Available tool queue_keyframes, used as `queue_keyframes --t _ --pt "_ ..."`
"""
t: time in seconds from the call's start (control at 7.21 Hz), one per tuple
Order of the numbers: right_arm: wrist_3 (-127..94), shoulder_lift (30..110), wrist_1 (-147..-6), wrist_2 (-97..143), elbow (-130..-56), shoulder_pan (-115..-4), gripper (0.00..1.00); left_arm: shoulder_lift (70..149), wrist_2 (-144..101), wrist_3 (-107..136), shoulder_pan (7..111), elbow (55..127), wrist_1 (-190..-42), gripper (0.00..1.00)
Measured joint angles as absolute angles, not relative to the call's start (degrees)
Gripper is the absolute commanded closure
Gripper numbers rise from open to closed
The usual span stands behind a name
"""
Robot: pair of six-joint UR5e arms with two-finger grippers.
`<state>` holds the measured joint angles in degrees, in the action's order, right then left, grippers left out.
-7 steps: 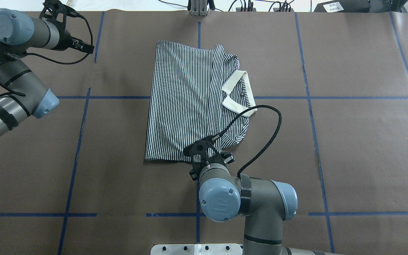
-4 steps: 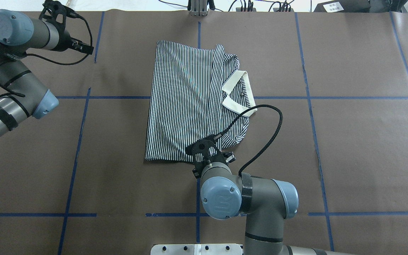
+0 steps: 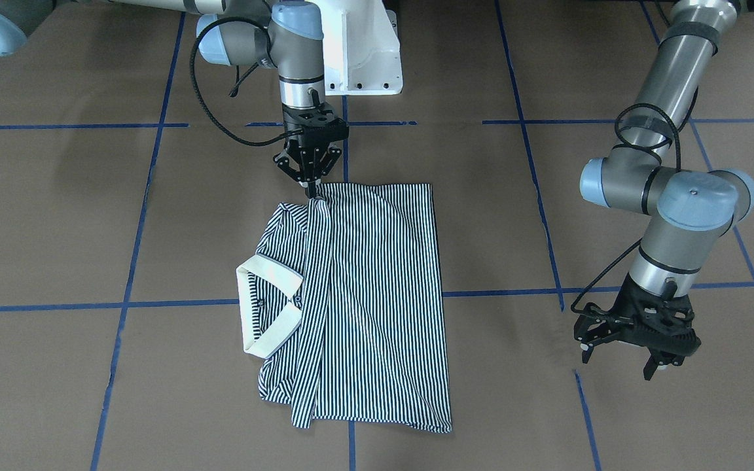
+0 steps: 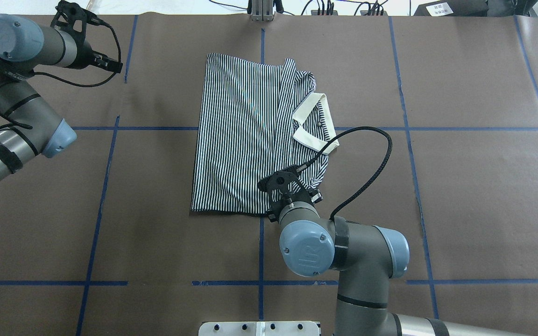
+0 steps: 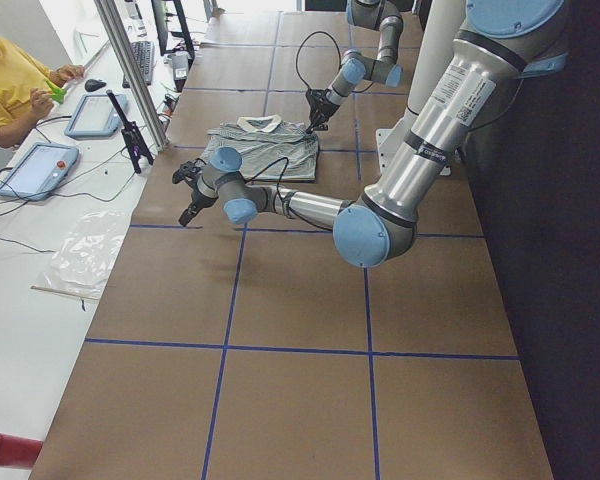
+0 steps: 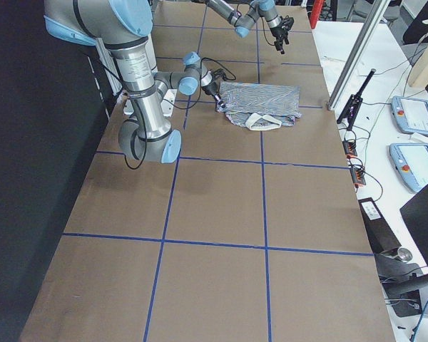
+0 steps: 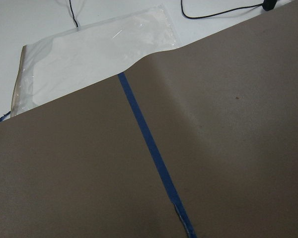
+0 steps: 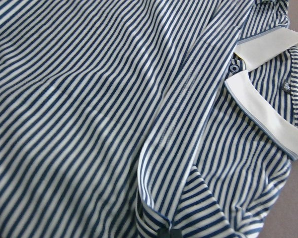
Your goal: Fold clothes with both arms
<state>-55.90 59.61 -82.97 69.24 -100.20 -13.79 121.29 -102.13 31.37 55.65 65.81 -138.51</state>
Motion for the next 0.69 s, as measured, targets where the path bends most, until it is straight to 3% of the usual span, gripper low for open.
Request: queue_keyframes --t 0.42,0.56,0.69 --pt "-63.7 65.1 -83.0 67.5 -104.3 -11.2 1.0 121.2 -102.1 31.4 55.6 66.2 -138.5 0.0" --pt "-66.1 65.7 -83.0 67.1 -104.5 -10.2 0.23 121.2 -102.1 31.4 55.6 66.3 -138.5 0.0" --pt "-68.0 66.2 -83.0 66.9 -104.6 -9.6 0.0 121.0 -102.1 31.4 55.6 66.4 -138.5 0.0"
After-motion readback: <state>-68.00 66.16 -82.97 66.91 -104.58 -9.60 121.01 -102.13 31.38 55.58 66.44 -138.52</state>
